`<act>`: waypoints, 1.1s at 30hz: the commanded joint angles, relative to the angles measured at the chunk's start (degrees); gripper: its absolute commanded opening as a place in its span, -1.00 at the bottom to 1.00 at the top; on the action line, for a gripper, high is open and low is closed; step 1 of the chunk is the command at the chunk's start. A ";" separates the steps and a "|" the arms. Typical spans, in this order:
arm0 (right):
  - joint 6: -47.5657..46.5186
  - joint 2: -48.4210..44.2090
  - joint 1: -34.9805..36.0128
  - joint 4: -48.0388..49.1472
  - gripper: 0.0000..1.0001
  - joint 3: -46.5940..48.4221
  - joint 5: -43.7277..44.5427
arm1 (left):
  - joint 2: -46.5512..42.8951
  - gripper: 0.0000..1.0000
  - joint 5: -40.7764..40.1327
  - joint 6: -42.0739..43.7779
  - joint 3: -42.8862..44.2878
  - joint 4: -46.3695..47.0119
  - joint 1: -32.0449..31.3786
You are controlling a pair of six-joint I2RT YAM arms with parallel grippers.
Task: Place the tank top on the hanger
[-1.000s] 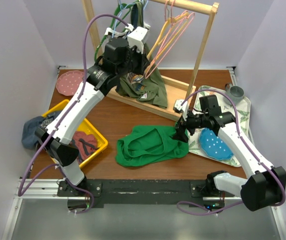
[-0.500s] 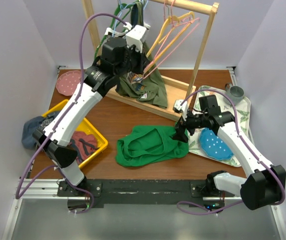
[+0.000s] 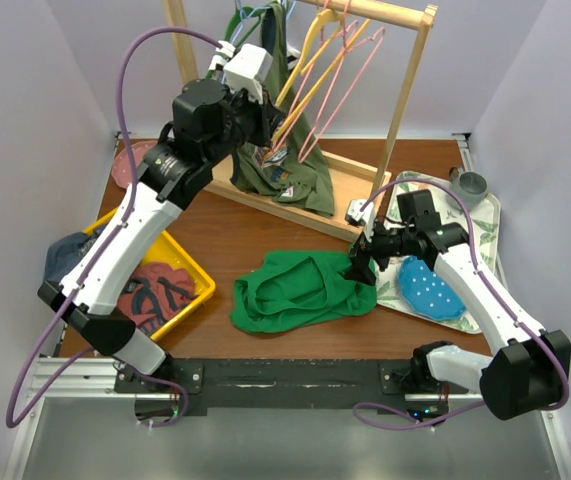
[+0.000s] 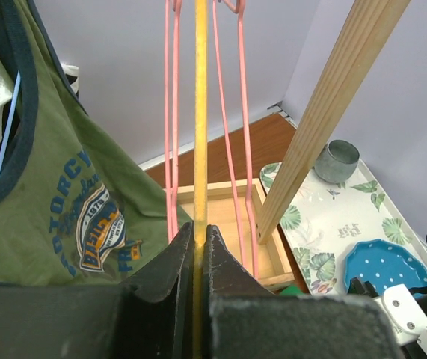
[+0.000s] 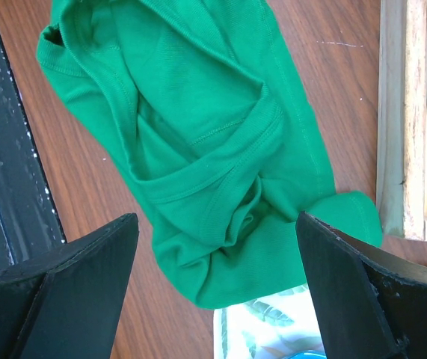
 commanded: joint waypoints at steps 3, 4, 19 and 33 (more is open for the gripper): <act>-0.86 0.04 -0.21 -0.14 0.81 1.16 -1.22 | -3.75 -1.00 0.40 0.33 -2.01 5.72 -0.09; -0.77 0.04 -0.21 -0.14 0.81 1.07 -1.22 | -4.80 -1.00 0.40 0.68 -3.41 5.46 -0.18; -3.76 0.56 -0.56 -2.16 0.82 1.42 -2.36 | -25.27 -1.00 4.62 2.62 -27.57 11.86 -0.09; -12.27 -2.59 -1.09 -8.22 0.83 3.52 -6.32 | -47.60 -1.00 0.84 3.32 -47.70 6.96 0.00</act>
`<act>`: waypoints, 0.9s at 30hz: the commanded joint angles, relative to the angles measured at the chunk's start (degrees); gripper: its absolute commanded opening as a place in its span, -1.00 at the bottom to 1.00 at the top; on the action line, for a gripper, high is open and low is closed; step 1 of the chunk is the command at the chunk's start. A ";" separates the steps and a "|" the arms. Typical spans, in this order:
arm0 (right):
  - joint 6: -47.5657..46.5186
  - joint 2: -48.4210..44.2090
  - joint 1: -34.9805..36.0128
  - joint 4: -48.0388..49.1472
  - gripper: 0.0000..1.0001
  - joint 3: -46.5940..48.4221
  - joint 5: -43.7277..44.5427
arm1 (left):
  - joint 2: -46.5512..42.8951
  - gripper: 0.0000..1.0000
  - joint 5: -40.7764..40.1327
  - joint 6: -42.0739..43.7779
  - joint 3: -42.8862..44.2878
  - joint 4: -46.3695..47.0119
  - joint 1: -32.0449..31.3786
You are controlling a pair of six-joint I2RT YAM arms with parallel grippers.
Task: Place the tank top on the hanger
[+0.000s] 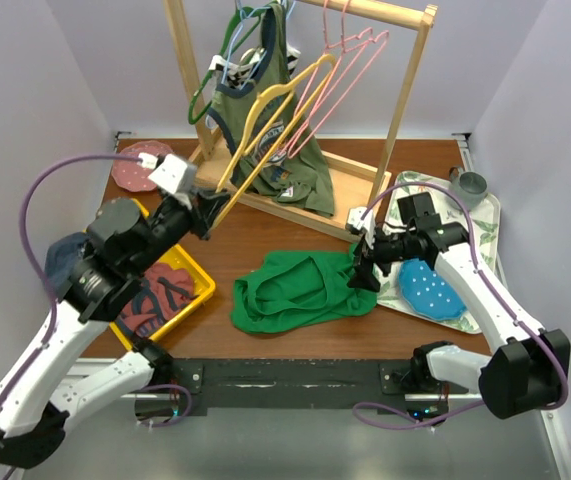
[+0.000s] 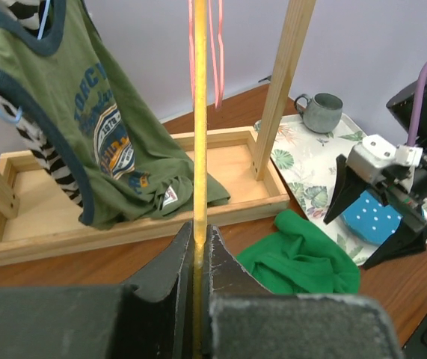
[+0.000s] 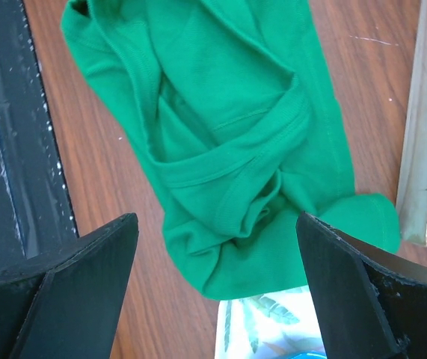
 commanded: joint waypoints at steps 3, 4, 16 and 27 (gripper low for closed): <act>-8.55 -4.07 -0.33 -6.99 0.85 7.35 -3.17 | -12.47 -1.00 -1.08 0.83 -7.31 -2.56 -0.02; -9.44 -4.07 -0.33 -8.31 0.86 8.85 -3.00 | -15.61 -1.00 -1.08 0.65 -8.02 -3.18 -0.02; -14.99 4.45 1.24 -29.31 0.94 34.87 -12.73 | -31.29 -1.00 3.28 -2.43 -10.14 -13.20 -0.20; -6.29 9.38 3.46 -37.50 0.97 66.25 -13.27 | -29.73 -1.00 19.13 -0.77 -10.23 -13.21 -0.11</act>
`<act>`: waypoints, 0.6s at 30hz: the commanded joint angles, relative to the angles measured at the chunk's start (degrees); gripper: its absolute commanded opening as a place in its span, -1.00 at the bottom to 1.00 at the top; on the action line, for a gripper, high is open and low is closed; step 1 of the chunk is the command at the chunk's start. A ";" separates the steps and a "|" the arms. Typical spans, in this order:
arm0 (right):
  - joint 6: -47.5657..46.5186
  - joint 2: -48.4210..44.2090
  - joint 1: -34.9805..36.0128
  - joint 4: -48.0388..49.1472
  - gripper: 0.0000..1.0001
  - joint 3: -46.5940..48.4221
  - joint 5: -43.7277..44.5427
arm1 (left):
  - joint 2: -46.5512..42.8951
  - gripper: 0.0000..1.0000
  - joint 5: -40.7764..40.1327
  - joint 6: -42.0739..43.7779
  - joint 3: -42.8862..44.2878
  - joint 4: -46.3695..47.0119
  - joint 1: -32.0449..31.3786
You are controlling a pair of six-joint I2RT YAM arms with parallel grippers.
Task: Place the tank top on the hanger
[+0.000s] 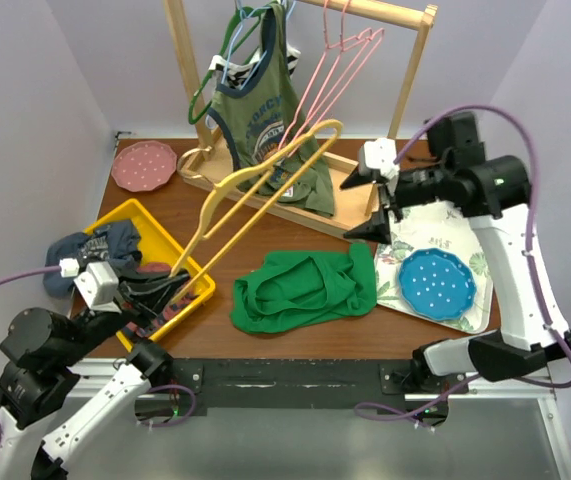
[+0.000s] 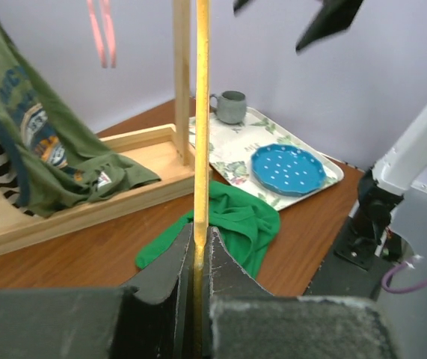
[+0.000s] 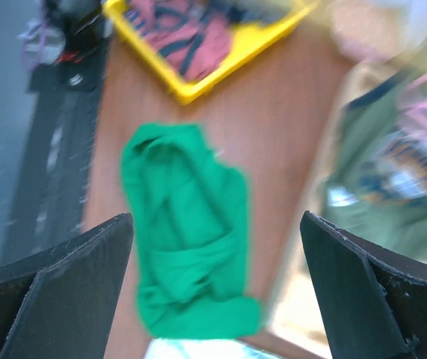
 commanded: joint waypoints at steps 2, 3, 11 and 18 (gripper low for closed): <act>2.55 -4.38 -2.43 -8.04 0.97 10.59 -2.20 | 6.60 -1.00 10.16 2.15 -0.06 1.85 -0.09; 2.20 -5.25 -2.61 -8.13 0.97 9.98 -1.59 | 9.04 -1.00 11.21 2.42 -0.50 2.20 -0.09; 4.65 -8.43 -2.79 -1.10 0.97 -5.11 1.58 | 21.71 -1.00 26.15 1.10 -6.65 15.97 -0.18; 6.06 -4.92 0.20 3.47 0.80 -18.14 -1.32 | 27.70 -1.00 31.79 -3.11 -10.44 25.84 -0.27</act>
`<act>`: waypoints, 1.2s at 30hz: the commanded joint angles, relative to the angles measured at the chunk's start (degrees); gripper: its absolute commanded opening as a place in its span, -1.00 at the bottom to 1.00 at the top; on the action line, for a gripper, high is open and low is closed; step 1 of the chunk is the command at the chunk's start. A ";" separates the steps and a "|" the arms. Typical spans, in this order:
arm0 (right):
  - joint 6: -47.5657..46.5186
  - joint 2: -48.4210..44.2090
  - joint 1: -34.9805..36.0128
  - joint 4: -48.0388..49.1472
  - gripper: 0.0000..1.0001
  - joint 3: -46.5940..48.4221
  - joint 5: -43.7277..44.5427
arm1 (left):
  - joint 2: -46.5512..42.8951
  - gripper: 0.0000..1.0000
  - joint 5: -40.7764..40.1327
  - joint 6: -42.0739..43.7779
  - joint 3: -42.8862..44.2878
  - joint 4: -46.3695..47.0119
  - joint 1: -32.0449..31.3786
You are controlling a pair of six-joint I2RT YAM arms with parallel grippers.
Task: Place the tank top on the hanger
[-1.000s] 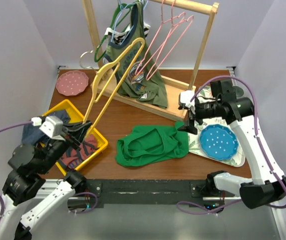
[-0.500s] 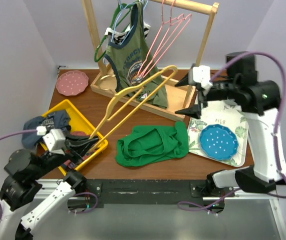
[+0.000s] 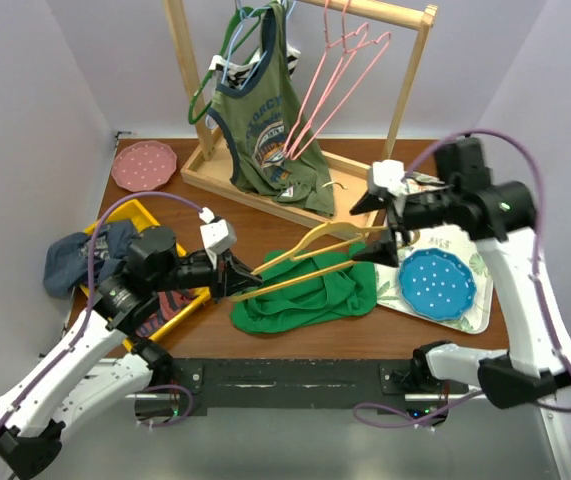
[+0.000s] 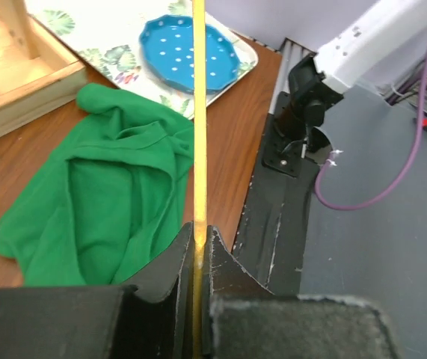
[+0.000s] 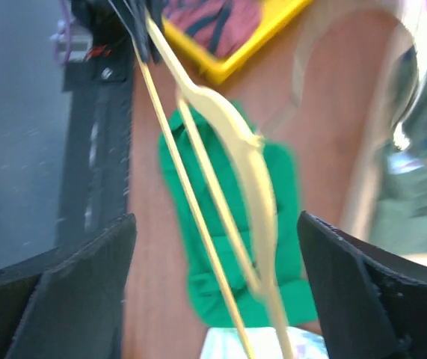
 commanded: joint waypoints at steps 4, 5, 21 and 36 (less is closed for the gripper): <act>2.28 4.71 5.13 3.26 0.52 -8.21 -2.31 | 0.49 -1.00 7.60 -4.26 -2.91 14.80 -0.70; 2.28 4.89 5.40 3.17 0.39 -8.57 -2.57 | 0.58 -1.00 7.42 -4.43 -3.61 15.15 -0.71; 8.35 -2.32 0.04 10.38 -1.00 -19.81 17.99 | -2.15 0.24 -27.55 -17.43 -16.44 6.10 -0.79; 4.83 1.63 0.21 11.26 -1.00 -29.22 15.01 | 22.98 -0.62 -51.19 -29.13 -10.21 2.33 -13.71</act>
